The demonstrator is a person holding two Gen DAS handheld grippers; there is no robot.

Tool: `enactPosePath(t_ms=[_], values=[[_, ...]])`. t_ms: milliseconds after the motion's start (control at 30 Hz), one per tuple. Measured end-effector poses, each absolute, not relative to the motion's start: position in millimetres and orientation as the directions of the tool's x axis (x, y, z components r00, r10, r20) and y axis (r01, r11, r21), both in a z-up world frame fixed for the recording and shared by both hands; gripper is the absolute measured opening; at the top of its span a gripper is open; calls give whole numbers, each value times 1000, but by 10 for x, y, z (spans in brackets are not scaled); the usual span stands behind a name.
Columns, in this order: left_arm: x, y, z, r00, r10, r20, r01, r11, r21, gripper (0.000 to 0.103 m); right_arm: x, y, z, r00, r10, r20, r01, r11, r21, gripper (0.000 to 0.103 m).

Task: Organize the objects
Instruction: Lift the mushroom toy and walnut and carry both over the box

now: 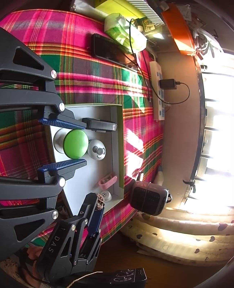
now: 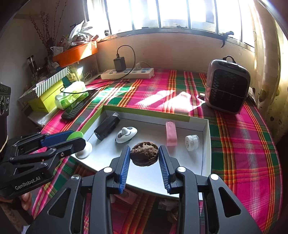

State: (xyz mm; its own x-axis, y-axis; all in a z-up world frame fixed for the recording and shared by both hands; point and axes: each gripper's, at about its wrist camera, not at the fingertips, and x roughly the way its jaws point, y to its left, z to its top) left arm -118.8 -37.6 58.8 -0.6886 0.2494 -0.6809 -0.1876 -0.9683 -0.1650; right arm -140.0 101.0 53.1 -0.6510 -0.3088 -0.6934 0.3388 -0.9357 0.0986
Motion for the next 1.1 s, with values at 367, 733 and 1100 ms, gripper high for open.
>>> enactPosePath(t_ms=[367, 733, 1100], values=[[-1331, -379, 479, -675, 242, -697, -175, -970, -167, 31, -1762, 993, 459, -633, -300, -714, 333, -938, 99, 34], [-1442, -419, 349, -660, 236, -714, -155, -972, -177, 31, -2052, 900, 383, -606, -307, -734, 349, -932, 101, 34], [-1515, -432, 258, -648, 230, -726, -143, -973, -180, 31, -2251, 860, 273, -580, -309, -754, 343, -932, 118, 34]])
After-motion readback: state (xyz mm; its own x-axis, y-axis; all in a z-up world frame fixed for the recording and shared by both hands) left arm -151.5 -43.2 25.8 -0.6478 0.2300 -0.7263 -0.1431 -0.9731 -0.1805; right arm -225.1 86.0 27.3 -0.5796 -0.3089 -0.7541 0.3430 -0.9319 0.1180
